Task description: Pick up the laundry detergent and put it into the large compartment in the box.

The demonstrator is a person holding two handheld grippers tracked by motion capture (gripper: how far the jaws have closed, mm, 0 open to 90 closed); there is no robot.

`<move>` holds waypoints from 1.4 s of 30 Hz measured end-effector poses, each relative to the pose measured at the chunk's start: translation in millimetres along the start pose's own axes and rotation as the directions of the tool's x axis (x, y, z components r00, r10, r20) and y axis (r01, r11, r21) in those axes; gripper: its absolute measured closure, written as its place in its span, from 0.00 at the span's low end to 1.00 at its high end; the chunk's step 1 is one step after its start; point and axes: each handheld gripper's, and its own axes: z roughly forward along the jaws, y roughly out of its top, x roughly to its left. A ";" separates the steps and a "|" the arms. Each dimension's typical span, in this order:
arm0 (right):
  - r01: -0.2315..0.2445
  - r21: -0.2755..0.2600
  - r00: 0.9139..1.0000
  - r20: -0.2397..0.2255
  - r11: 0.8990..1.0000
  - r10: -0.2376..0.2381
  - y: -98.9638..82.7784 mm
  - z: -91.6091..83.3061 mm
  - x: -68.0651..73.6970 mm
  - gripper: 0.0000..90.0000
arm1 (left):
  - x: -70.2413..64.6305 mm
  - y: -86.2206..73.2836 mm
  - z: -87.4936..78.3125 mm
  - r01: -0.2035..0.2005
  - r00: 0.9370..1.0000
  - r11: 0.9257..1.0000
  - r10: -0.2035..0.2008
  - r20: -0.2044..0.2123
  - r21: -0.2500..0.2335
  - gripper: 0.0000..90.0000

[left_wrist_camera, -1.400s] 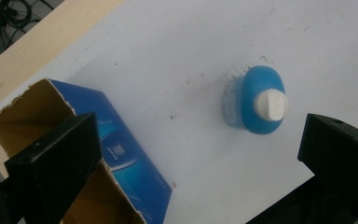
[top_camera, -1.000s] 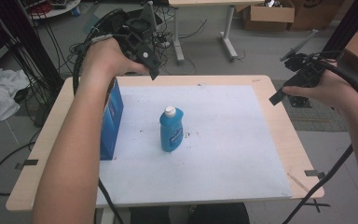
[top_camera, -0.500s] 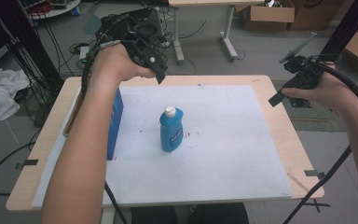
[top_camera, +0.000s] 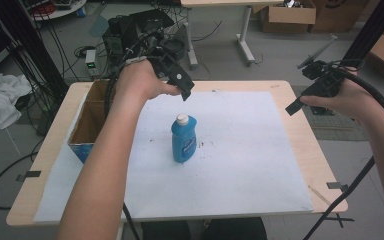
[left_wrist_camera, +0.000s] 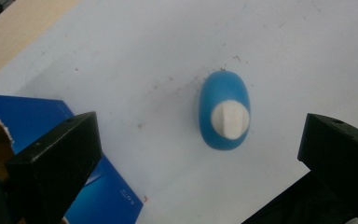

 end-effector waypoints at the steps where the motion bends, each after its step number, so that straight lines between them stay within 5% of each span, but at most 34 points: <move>1: -0.001 0.001 1.000 0.000 1.000 0.001 -0.2 0.4 0.2 0.24 | -1.5 0.1 2.6 -0.003 1.000 1.000 0.003 0.001 0.002 0.01; 42: 0.001 0.004 1.000 -0.002 1.000 -0.001 -1.0 7.0 -1.7 0.23 | -24.3 2.1 80.9 -0.052 0.999 0.987 0.050 0.022 0.152 0.01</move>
